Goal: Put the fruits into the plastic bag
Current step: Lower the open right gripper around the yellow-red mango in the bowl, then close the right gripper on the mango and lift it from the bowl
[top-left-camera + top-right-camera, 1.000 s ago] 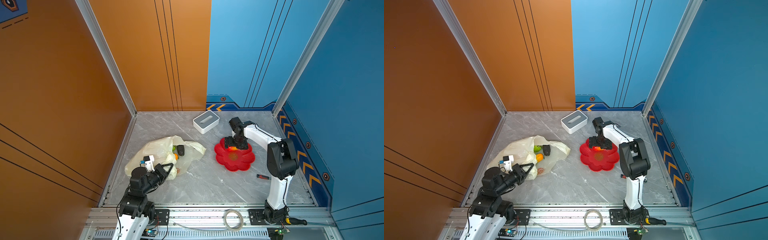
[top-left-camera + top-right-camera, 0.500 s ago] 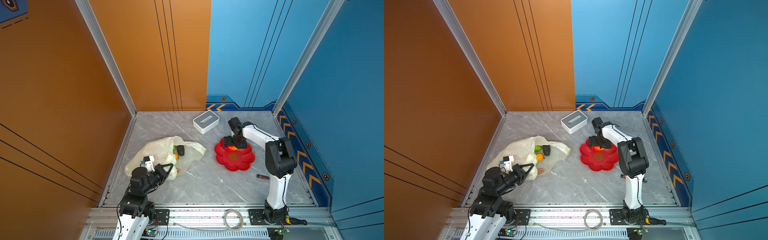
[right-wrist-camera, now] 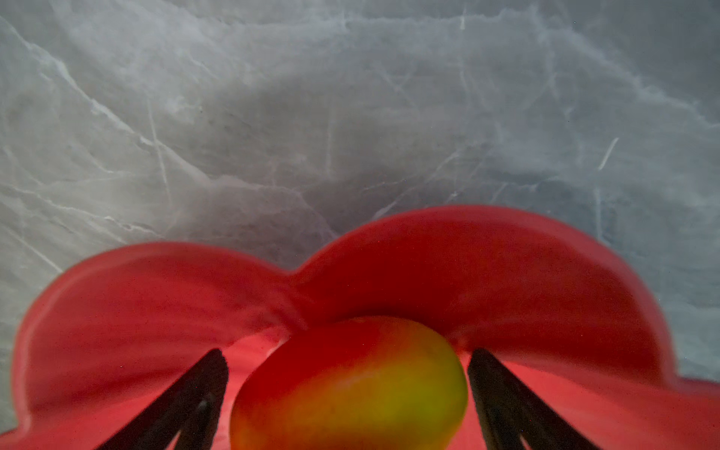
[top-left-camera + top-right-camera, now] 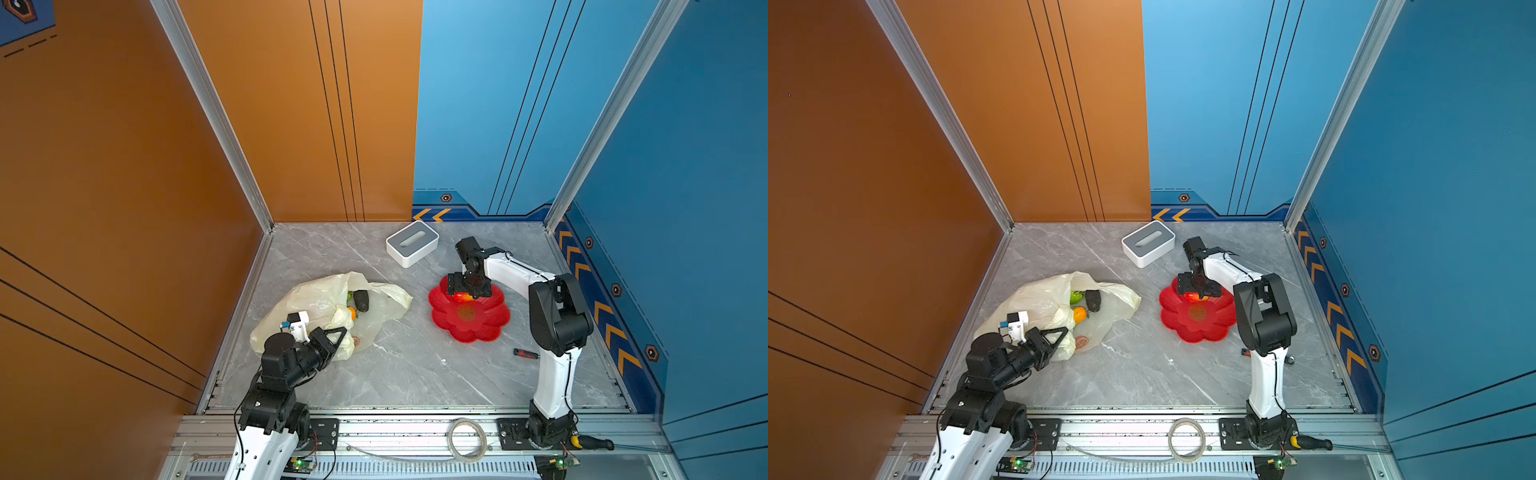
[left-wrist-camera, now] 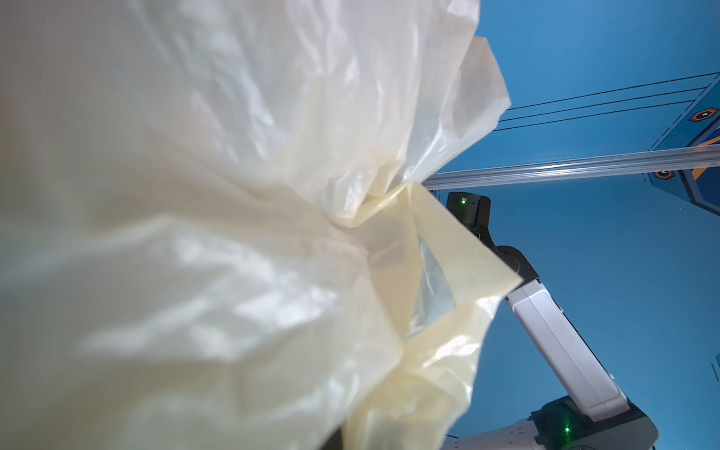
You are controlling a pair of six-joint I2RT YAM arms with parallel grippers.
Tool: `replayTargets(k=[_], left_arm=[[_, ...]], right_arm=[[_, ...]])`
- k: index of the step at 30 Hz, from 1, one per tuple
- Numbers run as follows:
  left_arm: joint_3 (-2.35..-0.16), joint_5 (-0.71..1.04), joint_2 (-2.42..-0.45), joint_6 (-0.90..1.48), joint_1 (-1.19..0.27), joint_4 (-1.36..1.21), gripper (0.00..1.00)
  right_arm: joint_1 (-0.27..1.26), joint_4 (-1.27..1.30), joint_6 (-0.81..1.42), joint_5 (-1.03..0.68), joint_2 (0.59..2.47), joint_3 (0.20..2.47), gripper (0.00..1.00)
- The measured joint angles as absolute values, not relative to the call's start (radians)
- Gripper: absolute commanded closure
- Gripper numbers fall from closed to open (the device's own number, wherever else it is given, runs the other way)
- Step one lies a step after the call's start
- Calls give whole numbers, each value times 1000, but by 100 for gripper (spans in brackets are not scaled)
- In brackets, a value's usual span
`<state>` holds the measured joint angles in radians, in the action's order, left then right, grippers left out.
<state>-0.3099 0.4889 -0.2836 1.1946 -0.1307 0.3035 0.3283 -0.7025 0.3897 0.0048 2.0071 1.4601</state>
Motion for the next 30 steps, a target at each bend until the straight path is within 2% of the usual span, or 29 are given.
replayTargets(k=[9, 18, 30], left_arm=[[-310, 493, -292, 1195, -131, 303, 100], [-310, 496, -292, 1195, -131, 303, 100], [-310, 499, -284, 1195, -131, 303, 100]], right_arm=[[329, -694, 390, 5, 2018, 1455, 18], [329, -685, 390, 6, 2018, 1451, 25], [330, -669, 390, 12, 1994, 1419, 25]])
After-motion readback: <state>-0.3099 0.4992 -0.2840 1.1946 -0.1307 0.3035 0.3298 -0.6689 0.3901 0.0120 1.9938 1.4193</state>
